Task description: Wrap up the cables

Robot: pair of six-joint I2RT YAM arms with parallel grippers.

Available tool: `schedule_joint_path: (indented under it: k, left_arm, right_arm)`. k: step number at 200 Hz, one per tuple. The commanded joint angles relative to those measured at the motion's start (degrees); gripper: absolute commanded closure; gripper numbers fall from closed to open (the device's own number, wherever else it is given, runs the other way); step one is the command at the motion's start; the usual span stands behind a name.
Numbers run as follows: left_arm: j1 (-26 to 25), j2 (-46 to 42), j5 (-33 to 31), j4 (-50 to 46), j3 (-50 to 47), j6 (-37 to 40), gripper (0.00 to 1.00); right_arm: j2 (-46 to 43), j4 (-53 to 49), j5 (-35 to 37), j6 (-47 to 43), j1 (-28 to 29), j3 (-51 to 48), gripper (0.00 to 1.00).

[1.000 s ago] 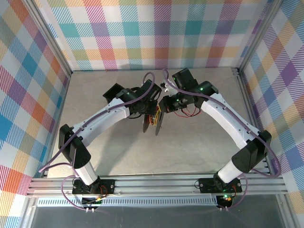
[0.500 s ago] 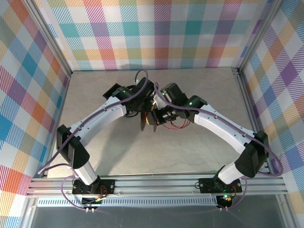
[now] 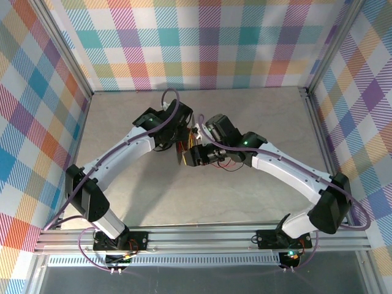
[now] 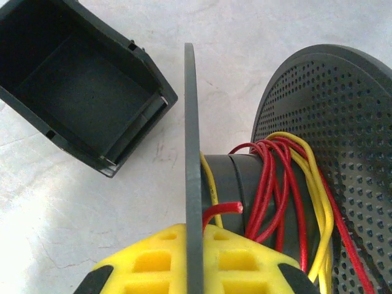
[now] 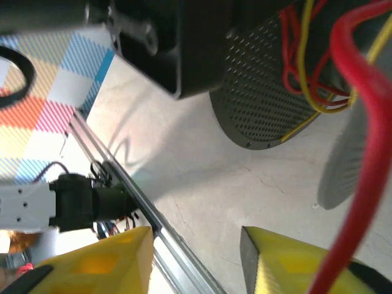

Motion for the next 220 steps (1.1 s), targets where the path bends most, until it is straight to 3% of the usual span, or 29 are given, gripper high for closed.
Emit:
schedule_joint_path:
  k: [1, 31, 66, 131, 172, 220]
  left_arm:
    - [0.5, -3.5, -2.0, 5.2, -0.8, -1.2, 1.0]
    - [0.6, -4.8, -2.6, 5.5, -1.5, -0.8, 1.0]
    - [0.5, -6.6, 1.0, 8.1, -3.5, -0.4, 1.0]
    - [0.2, -10.1, 4.6, 11.1, -7.6, 1.6, 1.0]
    - [-0.2, -11.1, 3.6, 11.7, -9.1, 2.4, 1.0]
    - [-0.2, -11.3, 3.2, 12.5, -10.3, 2.3, 1.0]
  right_arm:
    - [-3.4, -3.8, 6.6, -1.3, 0.4, 1.8, 0.46]
    - [-7.6, -2.6, 10.9, -1.6, 0.4, 0.0, 0.29]
    - [-11.3, 0.0, 14.1, -1.9, 0.2, -2.2, 0.14]
    - [-10.6, 0.5, 9.9, -2.1, -2.1, 0.8, 0.13]
    - [-9.7, 1.8, 6.0, -1.6, -2.2, 4.4, 0.15]
    - [-14.0, -3.2, 14.2, -4.4, -2.2, 5.9, 0.16]
